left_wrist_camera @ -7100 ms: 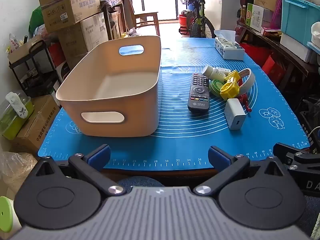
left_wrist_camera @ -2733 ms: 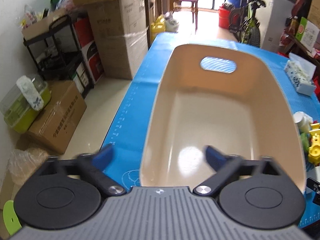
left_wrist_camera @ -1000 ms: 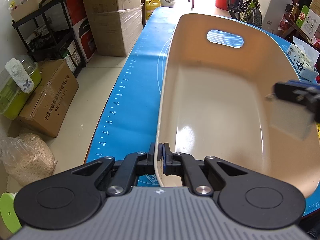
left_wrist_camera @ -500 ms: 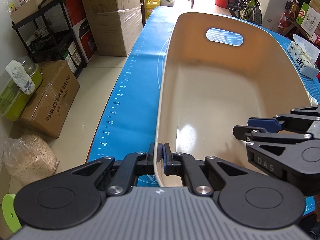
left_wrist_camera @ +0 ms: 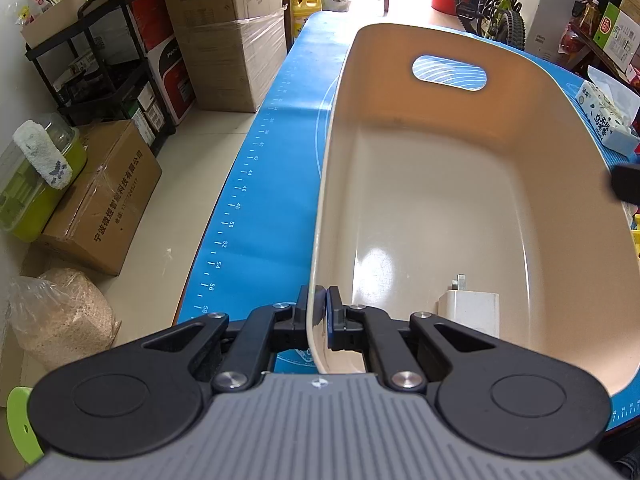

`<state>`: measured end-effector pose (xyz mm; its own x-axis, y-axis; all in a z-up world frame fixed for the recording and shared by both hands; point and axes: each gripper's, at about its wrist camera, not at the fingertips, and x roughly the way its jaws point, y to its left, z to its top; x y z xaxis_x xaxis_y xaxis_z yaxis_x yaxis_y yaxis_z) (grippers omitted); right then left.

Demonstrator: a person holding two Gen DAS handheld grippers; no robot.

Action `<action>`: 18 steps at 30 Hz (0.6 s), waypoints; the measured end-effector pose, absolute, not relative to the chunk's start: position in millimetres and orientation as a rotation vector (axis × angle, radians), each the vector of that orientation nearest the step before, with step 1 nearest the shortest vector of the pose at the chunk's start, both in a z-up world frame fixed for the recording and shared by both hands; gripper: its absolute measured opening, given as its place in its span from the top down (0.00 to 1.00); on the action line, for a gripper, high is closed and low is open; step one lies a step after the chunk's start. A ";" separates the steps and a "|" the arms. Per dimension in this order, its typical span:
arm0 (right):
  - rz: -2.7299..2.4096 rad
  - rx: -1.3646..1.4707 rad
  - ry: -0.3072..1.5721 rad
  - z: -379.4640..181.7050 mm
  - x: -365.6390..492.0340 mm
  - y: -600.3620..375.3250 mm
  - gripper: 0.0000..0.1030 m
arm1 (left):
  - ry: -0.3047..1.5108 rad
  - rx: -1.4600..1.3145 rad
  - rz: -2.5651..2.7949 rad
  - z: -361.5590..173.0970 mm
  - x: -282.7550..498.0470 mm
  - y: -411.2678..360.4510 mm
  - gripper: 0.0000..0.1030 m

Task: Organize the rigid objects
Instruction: 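Lower the right tool onto the yellow plastic part and grasp it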

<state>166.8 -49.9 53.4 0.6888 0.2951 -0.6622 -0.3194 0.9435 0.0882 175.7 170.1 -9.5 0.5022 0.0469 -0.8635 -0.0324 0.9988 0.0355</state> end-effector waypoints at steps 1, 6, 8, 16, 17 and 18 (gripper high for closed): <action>0.326 -0.028 0.730 55.4 165.0 -59.9 0.38 | 1.044 0.015 0.048 -9.5 175.7 170.2 0.92; 0.228 -0.004 0.740 45.6 158.0 -112.5 0.36 | 1.043 0.015 0.048 -9.5 175.7 170.1 0.92; 0.181 -0.008 0.749 34.8 153.5 -130.8 0.36 | 1.043 0.015 0.048 -9.6 175.6 170.1 0.92; 0.058 -0.019 0.835 -14.3 143.0 -177.4 0.36 | 1.043 0.016 0.048 -9.7 175.6 170.1 0.92; 0.052 -0.019 0.840 -19.5 142.4 -179.5 0.36 | 1.043 0.015 0.048 -9.7 175.6 170.0 0.92; 0.050 -0.011 0.846 -23.8 142.7 -181.6 0.36 | 1.042 0.014 0.048 -9.4 175.4 170.1 0.92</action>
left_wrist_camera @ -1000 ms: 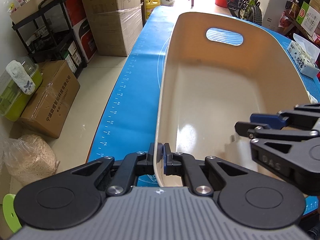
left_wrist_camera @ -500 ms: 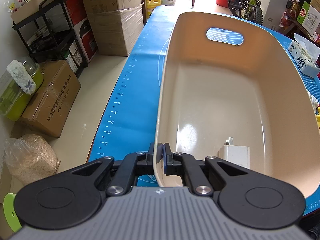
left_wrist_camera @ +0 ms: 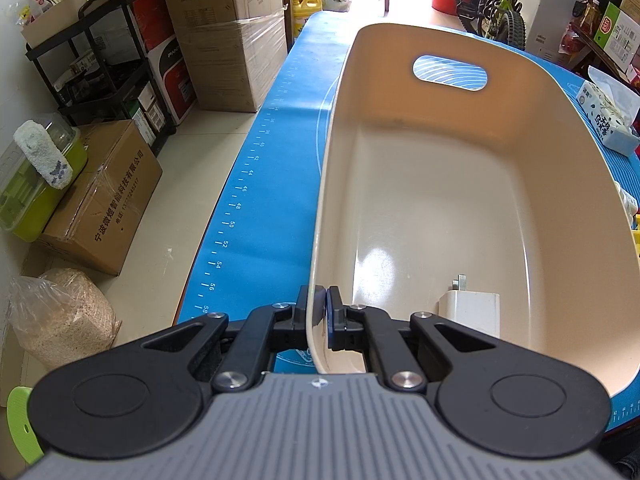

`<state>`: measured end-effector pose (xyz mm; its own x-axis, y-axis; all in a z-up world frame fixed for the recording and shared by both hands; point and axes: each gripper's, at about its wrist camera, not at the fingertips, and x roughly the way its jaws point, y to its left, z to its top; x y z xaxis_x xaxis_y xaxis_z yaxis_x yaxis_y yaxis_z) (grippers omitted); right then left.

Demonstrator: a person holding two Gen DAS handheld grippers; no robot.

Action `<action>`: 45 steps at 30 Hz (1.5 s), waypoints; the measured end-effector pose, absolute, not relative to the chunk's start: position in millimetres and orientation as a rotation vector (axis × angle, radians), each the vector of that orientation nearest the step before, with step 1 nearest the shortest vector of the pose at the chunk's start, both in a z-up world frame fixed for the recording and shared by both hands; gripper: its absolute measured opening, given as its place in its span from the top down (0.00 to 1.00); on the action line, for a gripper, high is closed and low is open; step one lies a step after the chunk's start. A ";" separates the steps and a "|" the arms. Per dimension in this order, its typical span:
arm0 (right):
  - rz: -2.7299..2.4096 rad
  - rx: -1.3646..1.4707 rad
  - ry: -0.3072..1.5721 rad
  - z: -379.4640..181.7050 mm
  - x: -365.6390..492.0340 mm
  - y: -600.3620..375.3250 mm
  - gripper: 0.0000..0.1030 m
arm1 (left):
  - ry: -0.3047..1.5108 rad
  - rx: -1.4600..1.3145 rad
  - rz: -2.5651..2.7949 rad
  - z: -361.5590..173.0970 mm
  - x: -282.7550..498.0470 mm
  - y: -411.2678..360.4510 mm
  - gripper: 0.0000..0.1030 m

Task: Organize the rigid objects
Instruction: 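Lower the right tool onto the yellow plastic part and grasp it, then lift the yellow part over the basket and release it inside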

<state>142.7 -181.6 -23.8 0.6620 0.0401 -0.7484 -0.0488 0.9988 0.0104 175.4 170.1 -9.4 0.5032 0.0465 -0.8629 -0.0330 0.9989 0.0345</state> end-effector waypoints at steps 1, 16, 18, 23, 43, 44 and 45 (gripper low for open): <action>0.050 0.003 0.849 -27.9 142.6 -183.6 0.36 | 1.042 0.013 0.048 -9.2 175.2 170.4 0.92; 0.033 0.055 0.875 -51.6 169.2 -190.8 0.41 | 1.042 0.015 0.050 -8.8 174.6 170.4 0.91; 0.008 0.075 0.902 -57.1 178.5 -192.9 0.46 | 1.043 0.016 0.050 -8.8 174.5 170.7 0.91; -0.019 0.079 0.909 -61.3 191.5 -194.8 0.55 | 1.042 0.020 0.052 -8.7 174.5 170.4 0.91; -0.022 -0.038 0.885 -65.0 194.0 -169.8 0.72 | 1.081 0.051 0.040 -6.3 180.5 166.6 0.91; -0.020 -0.045 0.883 -62.5 192.5 -169.2 0.73 | 1.084 0.052 0.040 -6.5 180.7 166.6 0.91; -0.018 -0.042 0.877 -59.9 190.8 -169.7 0.73 | 1.087 0.053 0.042 -6.4 181.1 166.6 0.91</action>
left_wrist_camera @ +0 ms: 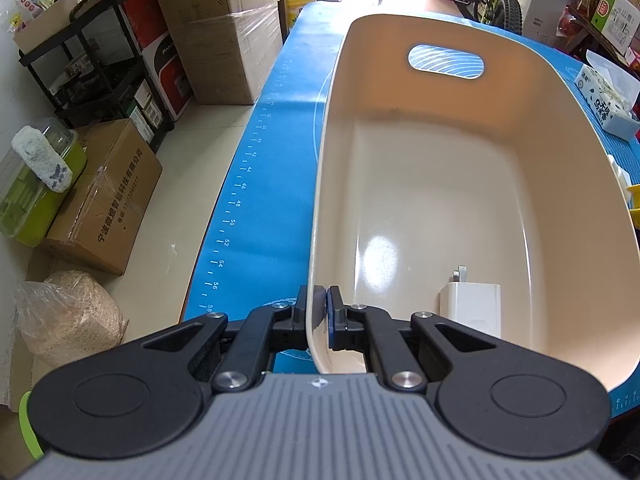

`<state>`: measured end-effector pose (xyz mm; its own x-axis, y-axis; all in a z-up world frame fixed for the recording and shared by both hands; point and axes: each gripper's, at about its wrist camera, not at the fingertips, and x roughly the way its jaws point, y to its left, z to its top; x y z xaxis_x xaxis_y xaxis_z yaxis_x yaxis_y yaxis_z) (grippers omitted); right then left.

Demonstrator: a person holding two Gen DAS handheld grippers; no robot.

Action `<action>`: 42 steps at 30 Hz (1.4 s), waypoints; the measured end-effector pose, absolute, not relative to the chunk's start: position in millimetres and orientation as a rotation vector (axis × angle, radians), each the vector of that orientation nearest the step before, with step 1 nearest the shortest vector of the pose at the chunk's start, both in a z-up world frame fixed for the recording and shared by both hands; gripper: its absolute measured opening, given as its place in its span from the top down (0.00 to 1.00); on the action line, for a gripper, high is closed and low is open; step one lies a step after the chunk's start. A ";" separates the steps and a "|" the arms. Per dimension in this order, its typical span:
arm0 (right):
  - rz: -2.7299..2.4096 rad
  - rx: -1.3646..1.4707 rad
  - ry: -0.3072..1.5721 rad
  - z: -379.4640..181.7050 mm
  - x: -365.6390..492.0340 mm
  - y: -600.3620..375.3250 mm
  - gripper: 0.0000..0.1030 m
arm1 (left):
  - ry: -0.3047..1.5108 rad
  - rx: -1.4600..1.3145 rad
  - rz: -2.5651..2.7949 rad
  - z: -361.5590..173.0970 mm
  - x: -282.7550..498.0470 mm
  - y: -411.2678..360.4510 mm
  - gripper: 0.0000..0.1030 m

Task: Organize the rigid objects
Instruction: 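Lift the yellow part over the basket and release it inside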

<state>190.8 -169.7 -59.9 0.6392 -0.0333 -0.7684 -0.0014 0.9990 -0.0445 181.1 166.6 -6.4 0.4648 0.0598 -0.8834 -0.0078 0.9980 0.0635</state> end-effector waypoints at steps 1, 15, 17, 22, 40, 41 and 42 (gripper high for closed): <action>-0.019 -0.033 0.870 -56.9 189.5 -172.0 0.74 | 1.089 0.053 0.044 -6.4 181.6 166.6 0.91; -0.046 0.104 0.745 -20.0 173.6 -184.0 0.74 | 1.072 0.021 0.057 -7.7 178.4 168.3 0.91; -0.035 0.128 0.710 -10.4 168.9 -180.3 0.74 | 1.065 0.011 0.052 -8.5 178.0 169.5 0.92; 0.054 0.180 0.629 19.8 155.9 -160.4 0.74 | 1.051 -0.002 0.044 -11.7 178.2 170.4 0.92; 0.370 -0.004 0.767 27.4 190.7 0.8 0.74 | 1.085 -0.028 0.035 -24.0 182.8 173.3 0.94; 0.366 -0.019 0.787 21.5 189.9 5.5 0.74 | 1.085 -0.027 0.035 -23.7 182.6 172.8 0.94; 0.362 -0.038 0.806 15.9 191.0 10.6 0.74 | 1.085 -0.025 0.037 -23.6 182.5 172.6 0.94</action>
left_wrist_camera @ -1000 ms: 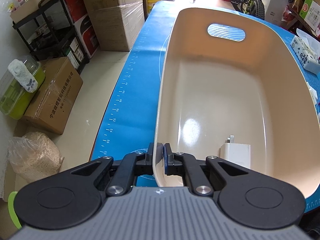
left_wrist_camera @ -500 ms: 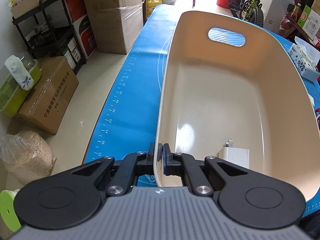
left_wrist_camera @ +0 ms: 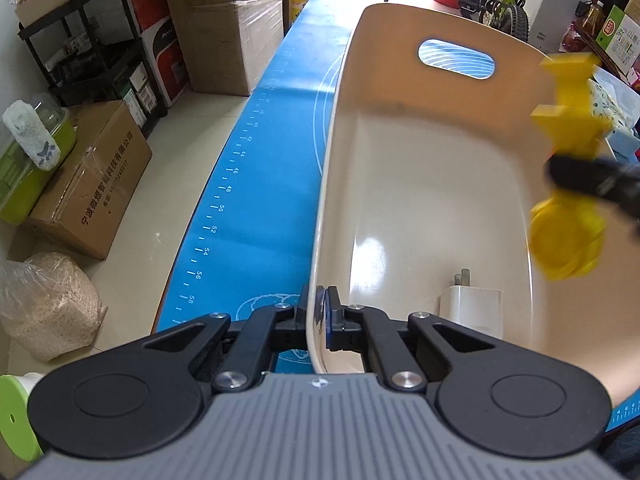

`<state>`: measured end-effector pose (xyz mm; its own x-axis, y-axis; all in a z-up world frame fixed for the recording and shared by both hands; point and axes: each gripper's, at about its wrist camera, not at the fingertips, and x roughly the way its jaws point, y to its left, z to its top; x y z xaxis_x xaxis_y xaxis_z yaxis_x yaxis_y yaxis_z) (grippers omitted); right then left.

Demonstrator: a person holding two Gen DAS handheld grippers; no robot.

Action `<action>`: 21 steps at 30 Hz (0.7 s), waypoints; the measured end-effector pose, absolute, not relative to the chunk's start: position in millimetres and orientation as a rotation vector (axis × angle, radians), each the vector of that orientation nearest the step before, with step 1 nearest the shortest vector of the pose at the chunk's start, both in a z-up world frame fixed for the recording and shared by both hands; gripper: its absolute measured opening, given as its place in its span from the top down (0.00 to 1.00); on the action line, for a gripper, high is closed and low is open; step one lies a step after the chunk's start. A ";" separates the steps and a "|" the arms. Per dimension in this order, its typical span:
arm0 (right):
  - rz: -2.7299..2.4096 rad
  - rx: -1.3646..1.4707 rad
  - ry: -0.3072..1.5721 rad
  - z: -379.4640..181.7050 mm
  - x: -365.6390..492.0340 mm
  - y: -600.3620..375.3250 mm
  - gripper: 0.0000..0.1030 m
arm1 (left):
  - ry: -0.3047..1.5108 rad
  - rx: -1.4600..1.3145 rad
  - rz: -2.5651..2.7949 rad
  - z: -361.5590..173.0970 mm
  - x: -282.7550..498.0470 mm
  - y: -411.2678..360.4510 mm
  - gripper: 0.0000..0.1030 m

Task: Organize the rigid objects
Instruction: 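Lift the yellow part over the basket and release it inside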

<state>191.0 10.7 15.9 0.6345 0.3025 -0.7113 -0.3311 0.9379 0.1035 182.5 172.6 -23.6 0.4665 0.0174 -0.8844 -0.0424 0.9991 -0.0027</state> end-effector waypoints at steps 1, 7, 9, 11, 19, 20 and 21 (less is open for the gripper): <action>0.359 -0.054 0.823 11.3 192.2 14.3 0.74 | 1.085 -0.026 0.037 -23.6 182.4 172.7 0.94; 0.341 -0.142 0.905 -12.1 194.0 29.7 0.74 | 1.086 -0.040 0.038 -22.9 182.7 173.6 0.94; 0.334 -0.166 0.910 -15.5 193.3 31.1 0.74 | 1.085 -0.041 0.038 -22.8 182.7 173.7 0.94; 0.330 -0.178 0.910 -15.7 192.9 29.5 0.74 | 1.081 -0.045 0.038 -21.7 182.2 173.9 0.94; 0.322 -0.118 0.833 1.1 181.8 15.5 0.44 | 1.074 -0.033 0.041 -21.2 181.0 172.2 0.93; 0.315 -0.114 0.821 5.1 179.6 11.6 0.44 | 1.071 -0.033 0.043 -21.1 180.9 172.5 0.93; 0.310 -0.103 0.809 9.6 177.3 5.0 0.43 | 1.070 -0.035 0.044 -20.7 181.4 173.0 0.93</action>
